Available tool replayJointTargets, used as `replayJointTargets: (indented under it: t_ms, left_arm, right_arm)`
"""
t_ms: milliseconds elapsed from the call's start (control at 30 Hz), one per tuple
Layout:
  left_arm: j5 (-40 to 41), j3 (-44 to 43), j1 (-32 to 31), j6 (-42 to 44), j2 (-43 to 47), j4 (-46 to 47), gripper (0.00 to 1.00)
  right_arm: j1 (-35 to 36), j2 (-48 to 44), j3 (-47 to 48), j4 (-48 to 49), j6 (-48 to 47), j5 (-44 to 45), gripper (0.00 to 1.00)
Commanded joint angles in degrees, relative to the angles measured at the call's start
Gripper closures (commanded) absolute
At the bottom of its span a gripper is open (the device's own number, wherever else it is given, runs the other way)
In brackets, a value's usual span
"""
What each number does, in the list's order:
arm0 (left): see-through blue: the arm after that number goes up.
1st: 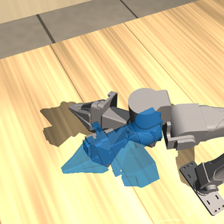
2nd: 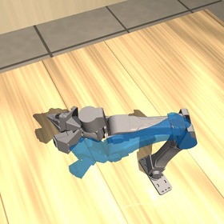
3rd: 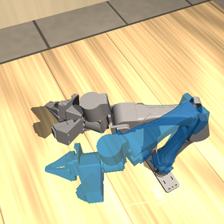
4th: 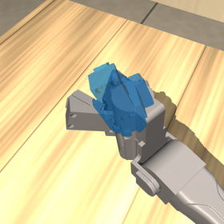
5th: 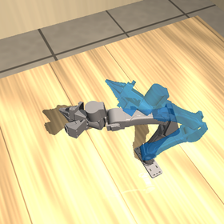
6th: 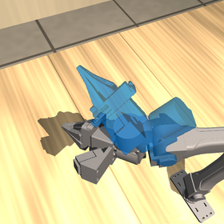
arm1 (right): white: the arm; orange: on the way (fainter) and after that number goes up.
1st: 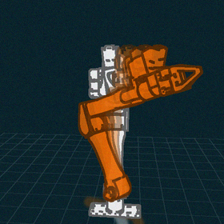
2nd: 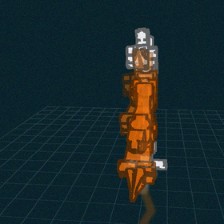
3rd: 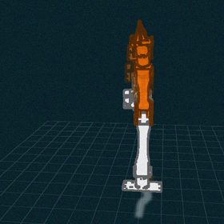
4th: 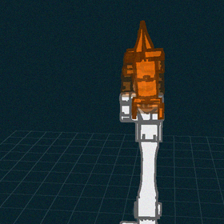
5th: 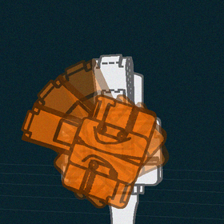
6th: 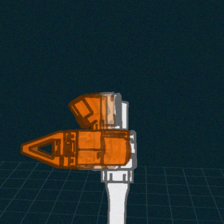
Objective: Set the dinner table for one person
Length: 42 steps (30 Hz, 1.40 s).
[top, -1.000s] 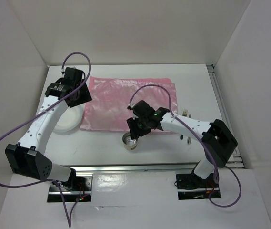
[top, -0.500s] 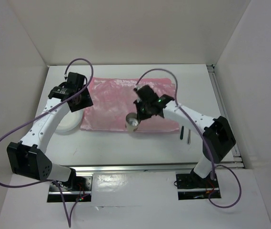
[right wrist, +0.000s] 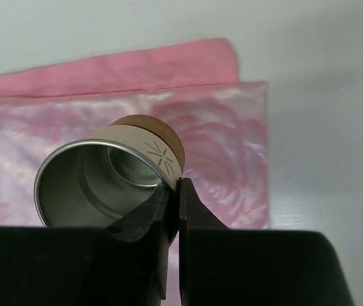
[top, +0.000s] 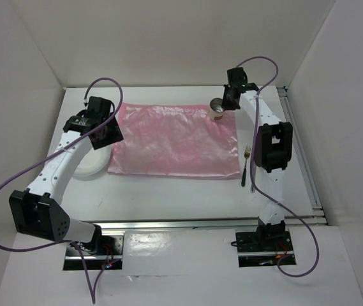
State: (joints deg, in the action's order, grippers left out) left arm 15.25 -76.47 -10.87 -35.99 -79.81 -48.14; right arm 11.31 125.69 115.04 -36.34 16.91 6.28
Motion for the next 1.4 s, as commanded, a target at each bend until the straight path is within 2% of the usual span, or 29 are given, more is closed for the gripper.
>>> replayJointTargets:
  t_ms: [0,100,267,333,500,567,600,667,700,767,1000,1133,1167,1267,1367]
  left_arm:
    - [0.8,1.5,1.4,0.3,1.6,-0.1,0.31]
    - [0.8,2.2,3.0,-1.4,1.6,-0.6,0.29]
    - [-0.6,2.8,7.3,-2.7,2.7,-1.9,0.24]
    - [-1.2,2.8,10.2,-3.9,3.3,-1.9,0.12]
    - [-5.1,4.0,15.4,-3.9,5.6,-2.6,0.07]
    - [-6.6,5.4,17.7,-3.9,6.3,-2.6,0.07]
    - [-8.0,6.0,18.4,-3.9,6.3,-2.1,0.07]
    - [-8.7,7.5,19.7,-4.4,6.9,-2.0,0.06]
    - [-9.3,7.5,20.6,-4.4,7.4,-2.0,0.06]
    - [-9.8,8.3,22.7,-4.4,7.4,-2.0,0.06]
    - [-16.5,14.1,32.2,-4.4,7.4,-1.0,0.06]
    - [-22.0,19.3,38.6,-4.4,7.4,2.6,0.06]
    - [-23.0,20.6,41.9,-4.4,7.4,3.7,0.06]
    - [-29.7,27.0,48.2,-4.4,6.3,10.3,0.07]
    - [-36.6,30.9,51.5,-5.0,3.6,17.2,0.08]
  right_arm:
    - [-2.8,3.8,7.1,-3.6,0.6,-0.2,1.0]
    - [-5.8,7.5,11.3,-4.8,0.6,-1.3,1.0]
    - [-6.8,9.3,11.3,-4.2,-0.6,-4.4,1.0]
    - [-6.8,10.9,11.3,-3.7,-0.6,-5.7,1.0]
    - [-6.8,12.1,11.3,-3.1,-0.6,-7.7,0.99]
    - [-6.8,12.1,11.3,-3.1,-0.6,-8.9,0.86]
    - [-6.3,12.1,11.3,-3.1,-0.6,-8.9,0.6]
    - [-6.3,12.1,11.9,-2.6,-0.6,-8.9,0.34]
    - [-5.8,11.3,12.5,-2.6,-0.6,-8.9,0.16]
    - [-5.3,9.8,13.7,-2.6,-0.6,-8.3,0.02]
    - [-5.2,1.8,15.1,-3.1,0.0,-4.6,0.0]
    - [-5.2,-7.1,5.6,1.0,0.0,-3.9,0.0]
    - [-4.7,-10.6,3.9,1.8,0.0,-3.9,0.0]
    - [-4.7,-16.2,-2.5,3.9,0.0,-4.7,0.0]
    - [-4.1,-20.6,-7.8,5.7,0.0,-5.3,0.0]
